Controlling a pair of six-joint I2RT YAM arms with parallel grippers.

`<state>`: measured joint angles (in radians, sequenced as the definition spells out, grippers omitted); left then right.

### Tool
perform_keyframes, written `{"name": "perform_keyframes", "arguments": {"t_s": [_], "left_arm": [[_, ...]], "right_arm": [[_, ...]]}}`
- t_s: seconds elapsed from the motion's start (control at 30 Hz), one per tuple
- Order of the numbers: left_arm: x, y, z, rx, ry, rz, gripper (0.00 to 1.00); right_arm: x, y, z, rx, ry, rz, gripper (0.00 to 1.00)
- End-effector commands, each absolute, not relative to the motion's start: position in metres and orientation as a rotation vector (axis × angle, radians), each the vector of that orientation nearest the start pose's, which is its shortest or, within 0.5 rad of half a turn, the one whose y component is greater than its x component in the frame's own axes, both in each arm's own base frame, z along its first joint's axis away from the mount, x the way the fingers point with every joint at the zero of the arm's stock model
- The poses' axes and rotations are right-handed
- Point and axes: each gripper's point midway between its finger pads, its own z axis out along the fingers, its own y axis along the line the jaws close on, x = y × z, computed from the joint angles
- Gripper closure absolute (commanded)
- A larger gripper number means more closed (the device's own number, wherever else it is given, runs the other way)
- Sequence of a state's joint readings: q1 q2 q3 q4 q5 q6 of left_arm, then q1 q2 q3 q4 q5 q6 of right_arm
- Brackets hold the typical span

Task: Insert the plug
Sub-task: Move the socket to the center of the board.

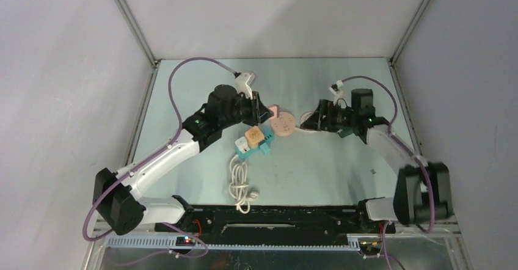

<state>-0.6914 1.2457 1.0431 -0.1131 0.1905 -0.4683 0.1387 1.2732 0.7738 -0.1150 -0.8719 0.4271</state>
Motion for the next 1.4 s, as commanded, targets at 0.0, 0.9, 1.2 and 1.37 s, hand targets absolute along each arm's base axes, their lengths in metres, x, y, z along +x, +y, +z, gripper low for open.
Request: {"name": "perform_keyframes", "arguments": {"t_s": [0.0, 0.9, 1.2, 1.37], "left_arm": [[0.303, -0.261, 0.238, 0.396, 2.102, -0.602, 1.00], [0.318, -0.257, 0.242, 0.369, 2.120, -0.571, 1.00], [0.323, -0.262, 0.243, 0.355, 2.147, -0.581, 1.00], [0.327, -0.261, 0.247, 0.372, 2.118, -0.563, 1.00]], "right_arm": [[0.326, 0.181, 0.135, -0.266, 2.338, 1.031, 0.11], [0.322, 0.188, 0.016, -0.361, 2.745, 0.804, 0.36], [0.279, 0.169, 0.016, -0.346, 2.817, 0.696, 0.54], [0.268, 0.170, 0.040, -0.373, 2.776, 0.654, 0.59]]}}
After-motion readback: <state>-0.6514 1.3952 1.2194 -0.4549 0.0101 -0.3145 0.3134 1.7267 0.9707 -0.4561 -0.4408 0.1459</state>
